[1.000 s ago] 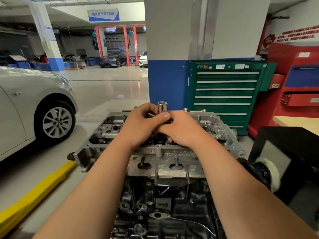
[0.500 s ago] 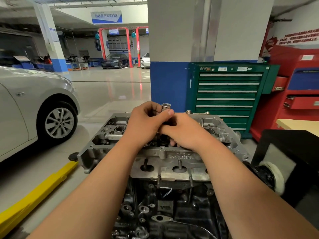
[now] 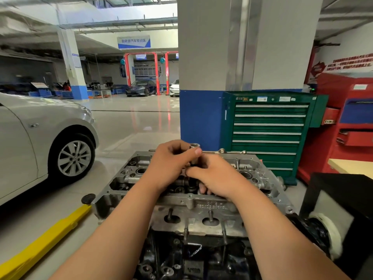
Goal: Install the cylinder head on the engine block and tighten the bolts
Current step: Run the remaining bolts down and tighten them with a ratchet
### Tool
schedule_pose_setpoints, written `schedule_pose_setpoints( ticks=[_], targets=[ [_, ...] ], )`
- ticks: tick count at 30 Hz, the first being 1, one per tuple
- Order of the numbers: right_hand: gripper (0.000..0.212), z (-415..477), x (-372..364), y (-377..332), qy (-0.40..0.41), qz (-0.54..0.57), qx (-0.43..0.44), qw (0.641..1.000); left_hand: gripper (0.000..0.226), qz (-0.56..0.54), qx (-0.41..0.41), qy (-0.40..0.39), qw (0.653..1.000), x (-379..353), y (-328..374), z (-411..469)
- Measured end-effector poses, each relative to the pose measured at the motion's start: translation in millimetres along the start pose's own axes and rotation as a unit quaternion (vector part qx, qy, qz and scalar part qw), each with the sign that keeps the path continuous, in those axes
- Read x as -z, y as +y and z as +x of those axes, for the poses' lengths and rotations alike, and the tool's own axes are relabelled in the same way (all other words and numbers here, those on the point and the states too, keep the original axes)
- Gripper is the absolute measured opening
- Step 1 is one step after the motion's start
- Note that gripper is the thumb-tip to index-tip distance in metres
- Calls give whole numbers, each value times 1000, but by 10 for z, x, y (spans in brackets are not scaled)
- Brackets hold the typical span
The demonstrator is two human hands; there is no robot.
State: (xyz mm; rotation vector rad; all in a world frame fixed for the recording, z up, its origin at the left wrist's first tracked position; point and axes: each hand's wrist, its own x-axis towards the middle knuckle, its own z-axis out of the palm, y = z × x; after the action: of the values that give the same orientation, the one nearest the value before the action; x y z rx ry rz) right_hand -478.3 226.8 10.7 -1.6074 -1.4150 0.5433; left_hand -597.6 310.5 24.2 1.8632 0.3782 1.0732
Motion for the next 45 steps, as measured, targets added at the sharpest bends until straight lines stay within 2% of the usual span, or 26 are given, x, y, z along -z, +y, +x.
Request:
schedule_pose_setpoints(
  ticks=[3,5,8,11,13,16,19,22,26,29,32,35,38,41,43,45],
  targets=[
    [6,-6,31,35,-6,15,-4,1000,20,-25,21,-36,999,32,-41,-23],
    [7,3,21,41,20,7,1,1000,25,-49,31,-38,998,21,-28,-15],
    [11,29,-18,15,47,-3,18,999,26,-35,31,-3,999,-49,-12,-29],
    [15,37,-24,-9,29,2,12,999,29,39,18,64,997,-126,-60,-58],
    [18,22,-5,3,1,-8,8,1000,25,35,4,93,995,-118,-69,-86],
    [8,2,6,28,-18,-22,14,999,27,44,-18,16,999,-60,-40,-136],
    [5,-4,-8,16,14,-13,23,1000,28,15,15,-27,999,-61,-15,-146],
    [9,-16,-23,-18,29,-19,24,999,33,-16,59,-21,998,-95,-26,-126],
    [18,-29,-15,-25,18,-10,17,1000,20,-1,34,3,999,-64,-39,-141],
    [10,-26,27,10,5,19,15,1000,27,11,8,-18,1000,-42,-30,-154],
    [3,-25,43,17,17,41,22,999,30,-24,30,-27,999,-75,-7,-141],
    [14,-7,18,4,45,13,28,998,34,-13,41,2,999,-91,-31,-127],
    [15,-28,17,-7,45,5,24,999,15,14,13,15,1000,-65,-51,-140],
    [11,-38,35,10,12,27,21,999,22,20,-3,-9,1000,-58,-23,-159],
    [7,-38,28,10,14,26,27,999,22,-6,16,-17,1000,-84,20,-166],
    [13,-14,7,1,25,26,35,999,24,-15,37,-13,999,-94,26,-160]
  ],
)
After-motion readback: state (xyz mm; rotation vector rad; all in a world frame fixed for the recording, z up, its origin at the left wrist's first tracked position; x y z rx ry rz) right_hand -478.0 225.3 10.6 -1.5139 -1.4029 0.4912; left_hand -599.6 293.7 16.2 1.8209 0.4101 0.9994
